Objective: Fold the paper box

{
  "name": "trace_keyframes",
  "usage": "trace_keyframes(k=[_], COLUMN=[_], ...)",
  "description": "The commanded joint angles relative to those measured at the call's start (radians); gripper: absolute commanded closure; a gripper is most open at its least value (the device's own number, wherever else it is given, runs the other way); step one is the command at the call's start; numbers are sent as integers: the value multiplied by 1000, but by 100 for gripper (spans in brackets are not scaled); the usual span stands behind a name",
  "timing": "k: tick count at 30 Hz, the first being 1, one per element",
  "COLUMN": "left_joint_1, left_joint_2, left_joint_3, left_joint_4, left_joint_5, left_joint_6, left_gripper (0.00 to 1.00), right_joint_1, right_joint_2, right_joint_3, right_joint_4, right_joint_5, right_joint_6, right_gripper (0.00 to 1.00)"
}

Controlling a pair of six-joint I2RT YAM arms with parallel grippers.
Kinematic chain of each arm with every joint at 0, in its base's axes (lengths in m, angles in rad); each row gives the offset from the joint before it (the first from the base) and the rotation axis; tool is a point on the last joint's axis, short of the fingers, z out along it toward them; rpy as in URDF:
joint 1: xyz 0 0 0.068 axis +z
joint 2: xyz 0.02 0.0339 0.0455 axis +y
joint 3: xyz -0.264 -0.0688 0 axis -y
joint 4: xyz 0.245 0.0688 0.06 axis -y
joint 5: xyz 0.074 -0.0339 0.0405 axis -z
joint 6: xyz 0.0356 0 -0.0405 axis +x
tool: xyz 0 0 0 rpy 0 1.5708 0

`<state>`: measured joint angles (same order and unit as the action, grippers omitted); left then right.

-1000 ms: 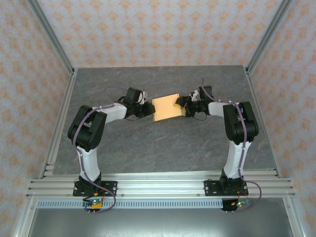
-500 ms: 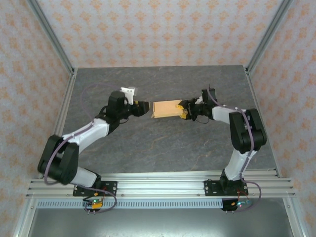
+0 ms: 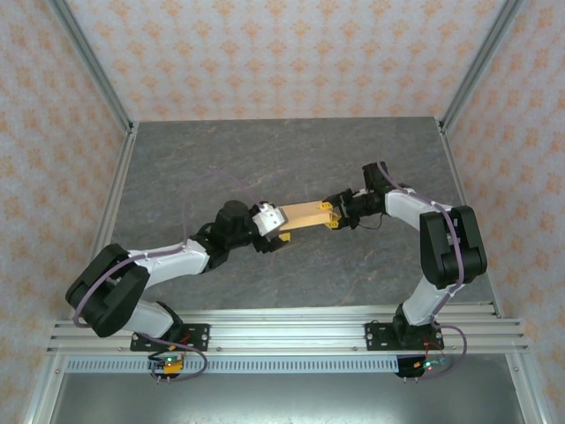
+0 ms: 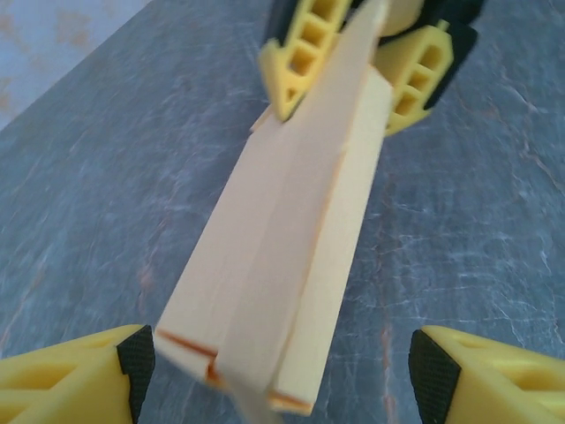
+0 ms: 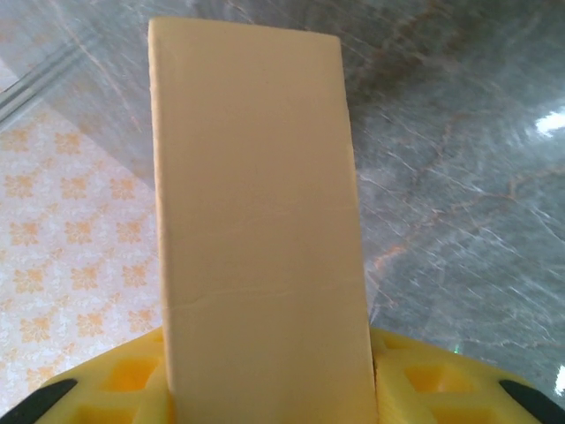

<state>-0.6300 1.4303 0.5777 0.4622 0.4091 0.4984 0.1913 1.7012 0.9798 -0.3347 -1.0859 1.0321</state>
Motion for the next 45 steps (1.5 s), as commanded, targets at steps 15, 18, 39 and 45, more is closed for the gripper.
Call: trace_keyframes(k=[15, 18, 39, 45], left_joint_1=[-71, -69, 67, 74], left_joint_2=[179, 170, 286, 357], left_joint_3=[159, 188, 554, 649], left_joint_4=[-94, -159, -766, -886], left_joint_5=[-184, -176, 163, 175], left_joint_6=[271, 252, 84, 155], left_gripper=[56, 62, 60, 59], right_joint_1=[7, 7, -22, 45], right_joint_2=[-52, -70, -396, -344], right_joint_3=[14, 13, 26, 9], right_joint_4=[-44, -41, -98, -46], right_joint_5=[-30, -18, 428, 450], right_joint_6=[85, 85, -967, -1241], right_gripper=[51, 40, 44, 40])
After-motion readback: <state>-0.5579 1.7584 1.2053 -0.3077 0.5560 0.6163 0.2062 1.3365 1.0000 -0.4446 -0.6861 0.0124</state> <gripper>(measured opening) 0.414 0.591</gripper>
